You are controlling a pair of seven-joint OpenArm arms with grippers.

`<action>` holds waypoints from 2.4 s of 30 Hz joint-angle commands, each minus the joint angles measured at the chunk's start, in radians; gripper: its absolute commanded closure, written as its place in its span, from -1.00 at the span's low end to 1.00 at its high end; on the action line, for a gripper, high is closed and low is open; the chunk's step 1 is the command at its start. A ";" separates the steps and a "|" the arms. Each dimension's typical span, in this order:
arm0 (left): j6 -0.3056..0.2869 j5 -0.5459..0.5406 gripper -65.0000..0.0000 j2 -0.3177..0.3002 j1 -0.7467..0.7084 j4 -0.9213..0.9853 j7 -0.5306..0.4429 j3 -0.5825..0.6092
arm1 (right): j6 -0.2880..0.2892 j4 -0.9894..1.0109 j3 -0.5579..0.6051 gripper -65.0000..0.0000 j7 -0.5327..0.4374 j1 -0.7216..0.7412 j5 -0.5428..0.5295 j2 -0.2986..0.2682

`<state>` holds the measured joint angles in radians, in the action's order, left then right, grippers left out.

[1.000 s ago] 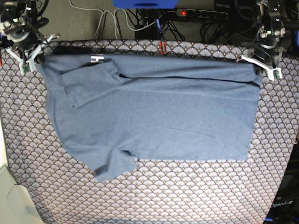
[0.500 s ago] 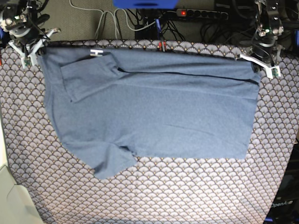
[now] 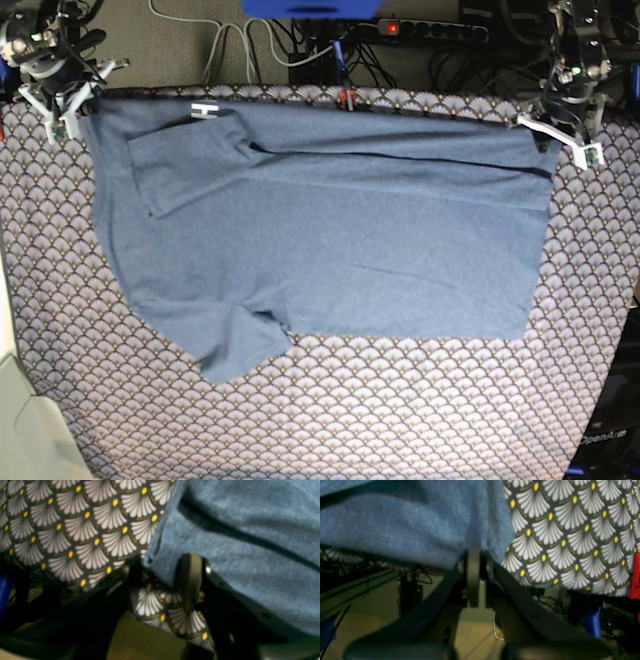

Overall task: Fold the T-shirt properly
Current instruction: 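Hold the edge, then open both grippers and release the shirt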

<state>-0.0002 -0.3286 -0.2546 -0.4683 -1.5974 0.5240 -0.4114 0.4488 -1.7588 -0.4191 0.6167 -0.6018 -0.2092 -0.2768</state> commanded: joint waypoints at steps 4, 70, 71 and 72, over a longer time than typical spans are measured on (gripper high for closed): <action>-0.005 0.001 0.21 -0.009 -0.010 -0.011 0.008 -0.002 | -0.008 0.024 -0.014 1.00 -0.005 0.012 0.014 -0.012; -0.005 0.001 0.20 -0.007 0.009 -0.014 0.008 -0.004 | 0.150 -0.080 -0.050 -0.04 0.081 0.110 0.230 0.139; -0.005 0.000 0.20 -0.007 0.009 -0.016 0.006 -0.016 | 0.150 -0.086 -0.053 -0.05 0.081 0.110 0.230 0.139; -0.005 -0.002 0.20 -0.005 0.009 -0.022 0.006 -0.028 | 0.150 -0.089 -0.053 -0.05 0.081 0.110 0.230 0.139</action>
<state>-0.0040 -0.3298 -0.2497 -0.4568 -1.6005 0.5426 -0.4301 0.5949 -1.8294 -0.4675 0.7136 -0.4885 0.0231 -0.1253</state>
